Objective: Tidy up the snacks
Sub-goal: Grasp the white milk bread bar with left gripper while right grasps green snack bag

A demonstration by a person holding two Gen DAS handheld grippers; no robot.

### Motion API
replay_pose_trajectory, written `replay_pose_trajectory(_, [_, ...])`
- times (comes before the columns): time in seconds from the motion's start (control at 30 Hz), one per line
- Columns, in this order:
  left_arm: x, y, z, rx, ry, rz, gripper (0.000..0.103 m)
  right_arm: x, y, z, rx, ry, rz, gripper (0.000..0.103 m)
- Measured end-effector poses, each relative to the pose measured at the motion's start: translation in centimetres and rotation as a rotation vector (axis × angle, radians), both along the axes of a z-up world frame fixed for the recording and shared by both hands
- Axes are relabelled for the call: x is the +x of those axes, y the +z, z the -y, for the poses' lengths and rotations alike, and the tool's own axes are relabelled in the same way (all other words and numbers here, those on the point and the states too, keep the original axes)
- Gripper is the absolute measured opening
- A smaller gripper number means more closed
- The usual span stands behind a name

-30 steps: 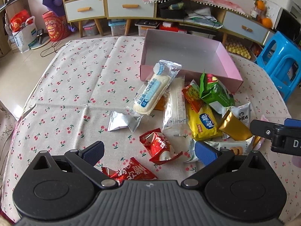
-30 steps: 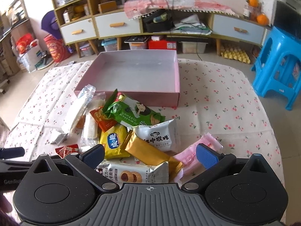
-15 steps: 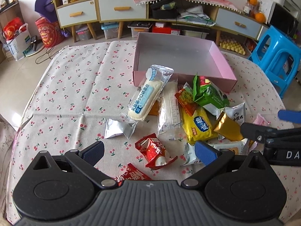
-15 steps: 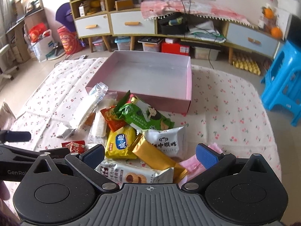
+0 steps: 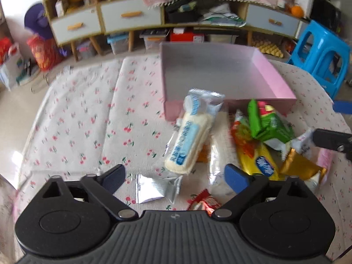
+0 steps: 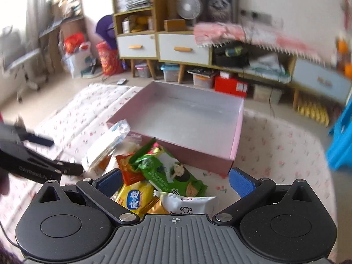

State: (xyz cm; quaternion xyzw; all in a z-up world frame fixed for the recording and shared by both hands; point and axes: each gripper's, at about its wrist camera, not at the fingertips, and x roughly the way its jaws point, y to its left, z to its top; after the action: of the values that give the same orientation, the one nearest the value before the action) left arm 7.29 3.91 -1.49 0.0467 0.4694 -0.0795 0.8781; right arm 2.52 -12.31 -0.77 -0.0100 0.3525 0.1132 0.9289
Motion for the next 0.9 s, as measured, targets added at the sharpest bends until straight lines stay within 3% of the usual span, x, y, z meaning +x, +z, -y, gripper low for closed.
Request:
replay_pose_trajectory(0.07, [1.1,-0.4,-0.4,-0.036,0.004,-0.033,0.076,1.1,-0.1,0.3,-0.027,0.016,-0.022,0.102])
replay_pose_trajectory(0.2, [2.3,-0.6,-0.3,-0.133,-0.061,-0.03,0.071,2.5,-0.8,0.7,-0.039,0.059,-0.006,0.102])
replay_pose_trajectory(0.4, [3.6,-2.0,0.2,-0.134,-0.14,-0.016,0.057,4.1,-2.8,0.2,-0.041,0.143,-0.03,0.1])
replay_pose_trajectory(0.57, [4.3,-2.4,0.1,-0.186,-0.145,-0.008,0.059,4.7,-3.9,-0.9,-0.084,0.198,-0.052,0.097])
replay_pose_trajectory(0.8, [4.6,-2.4,-0.1,-0.206,-0.143,-0.006,0.06,5.1,-5.3,-2.0,-0.136,0.21,-0.074,0.08])
replay_pose_trajectory(0.83, [5.0,-2.5,-0.1,-0.206,-0.15,-0.005,0.062,5.0,-5.4,-2.2,-0.146,0.212,-0.073,0.077])
replay_pose_trajectory(0.9, [5.0,-2.9,-0.2,-0.199,-0.144,-0.014,0.075,4.8,-5.7,-2.5,-0.155,0.214,-0.071,0.076])
